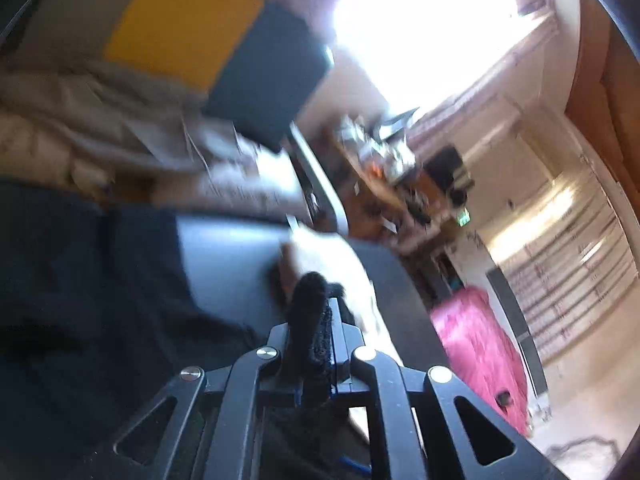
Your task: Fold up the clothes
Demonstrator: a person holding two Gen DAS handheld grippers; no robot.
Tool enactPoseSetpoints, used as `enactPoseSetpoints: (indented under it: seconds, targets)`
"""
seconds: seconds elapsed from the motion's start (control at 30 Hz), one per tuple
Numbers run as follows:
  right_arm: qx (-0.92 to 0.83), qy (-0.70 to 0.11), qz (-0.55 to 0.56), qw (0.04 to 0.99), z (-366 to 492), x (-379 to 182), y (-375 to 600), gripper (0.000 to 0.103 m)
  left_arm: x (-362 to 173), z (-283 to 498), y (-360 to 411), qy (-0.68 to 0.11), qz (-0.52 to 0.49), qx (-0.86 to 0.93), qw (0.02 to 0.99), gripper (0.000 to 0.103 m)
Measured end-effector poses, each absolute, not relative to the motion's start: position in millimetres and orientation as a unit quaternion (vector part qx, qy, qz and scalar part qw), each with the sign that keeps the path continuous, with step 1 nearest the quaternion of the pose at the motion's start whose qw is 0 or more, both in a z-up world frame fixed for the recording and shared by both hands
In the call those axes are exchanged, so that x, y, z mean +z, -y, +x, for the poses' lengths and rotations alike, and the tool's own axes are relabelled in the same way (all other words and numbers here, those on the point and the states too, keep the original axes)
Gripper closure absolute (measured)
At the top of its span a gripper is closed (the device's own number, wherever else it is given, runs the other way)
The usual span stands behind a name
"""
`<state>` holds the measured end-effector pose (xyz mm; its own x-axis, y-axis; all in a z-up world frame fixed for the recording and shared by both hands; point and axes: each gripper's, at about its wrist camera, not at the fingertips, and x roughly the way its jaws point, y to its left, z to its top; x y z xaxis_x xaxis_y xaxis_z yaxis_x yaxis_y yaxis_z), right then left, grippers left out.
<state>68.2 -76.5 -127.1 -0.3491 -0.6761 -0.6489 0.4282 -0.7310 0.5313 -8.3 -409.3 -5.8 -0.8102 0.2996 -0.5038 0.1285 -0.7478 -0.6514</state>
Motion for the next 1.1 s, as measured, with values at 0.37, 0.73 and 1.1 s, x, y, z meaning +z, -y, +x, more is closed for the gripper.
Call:
enactPoseSetpoints:
  seconds: [0.37,0.73,1.1]
  targets:
    - [-0.753,0.213,0.484,0.391,63,-123,107,0.03,-32,119,518,0.372,-0.315,0.872,-0.052,0.096]
    - [-0.711,0.355,0.495,0.352,28,-136,92,0.024,-82,215,568,0.438,-0.265,0.855,-0.081,0.096]
    - [-0.775,0.248,0.492,0.31,-56,-127,120,0.049,-124,247,571,0.437,-0.316,0.837,-0.091,0.096]
